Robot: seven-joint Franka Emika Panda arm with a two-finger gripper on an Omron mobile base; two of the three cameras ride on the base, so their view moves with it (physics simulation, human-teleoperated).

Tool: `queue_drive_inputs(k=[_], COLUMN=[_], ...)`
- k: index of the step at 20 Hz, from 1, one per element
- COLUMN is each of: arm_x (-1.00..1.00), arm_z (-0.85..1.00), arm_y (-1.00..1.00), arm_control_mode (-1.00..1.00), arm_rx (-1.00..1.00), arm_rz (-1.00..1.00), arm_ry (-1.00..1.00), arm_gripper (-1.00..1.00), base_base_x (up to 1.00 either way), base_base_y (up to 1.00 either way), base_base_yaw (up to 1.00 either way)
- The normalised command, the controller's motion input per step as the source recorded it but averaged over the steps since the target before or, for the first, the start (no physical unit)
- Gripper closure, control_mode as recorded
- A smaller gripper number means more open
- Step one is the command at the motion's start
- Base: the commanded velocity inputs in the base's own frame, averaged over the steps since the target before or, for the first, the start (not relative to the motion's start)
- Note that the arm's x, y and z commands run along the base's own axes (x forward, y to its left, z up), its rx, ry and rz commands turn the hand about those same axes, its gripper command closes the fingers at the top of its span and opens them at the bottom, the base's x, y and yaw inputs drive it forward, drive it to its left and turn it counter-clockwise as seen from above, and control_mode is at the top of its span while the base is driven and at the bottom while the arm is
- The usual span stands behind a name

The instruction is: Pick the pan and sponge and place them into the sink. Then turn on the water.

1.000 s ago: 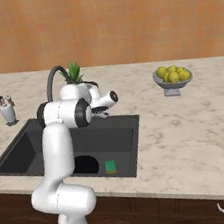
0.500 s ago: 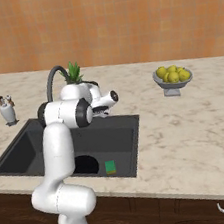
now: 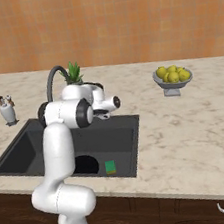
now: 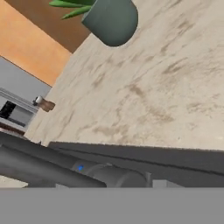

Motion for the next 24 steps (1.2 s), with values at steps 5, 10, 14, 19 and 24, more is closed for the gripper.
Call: queue_drive_inputs(k=[5,10,14,19,24], arm_x=[0.06,0.06,0.0,0.0,0.0], arm_z=[0.0,0.0,0.0,0.0,0.0], arm_y=[-0.25,-0.11,0.0,0.0,0.0], arm_control_mode=[-1.0,-1.0,-1.0,-1.0,-1.0], arm_rx=[0.46,0.3,0.04,0.0,0.0], arm_rz=[-0.12,-0.14,-0.04,0.0,0.0], arm_ry=[0.11,0.16,0.03,0.0,0.0], arm_gripper=[1.0,1.0,1.0,1.0,1.0], base_base_x=[0.0,0.0,0.0,0.0,0.0], base_base_y=[0.0,0.0,0.0,0.0,0.0], base_base_yaw=[0.0,0.0,0.0,0.0,0.0])
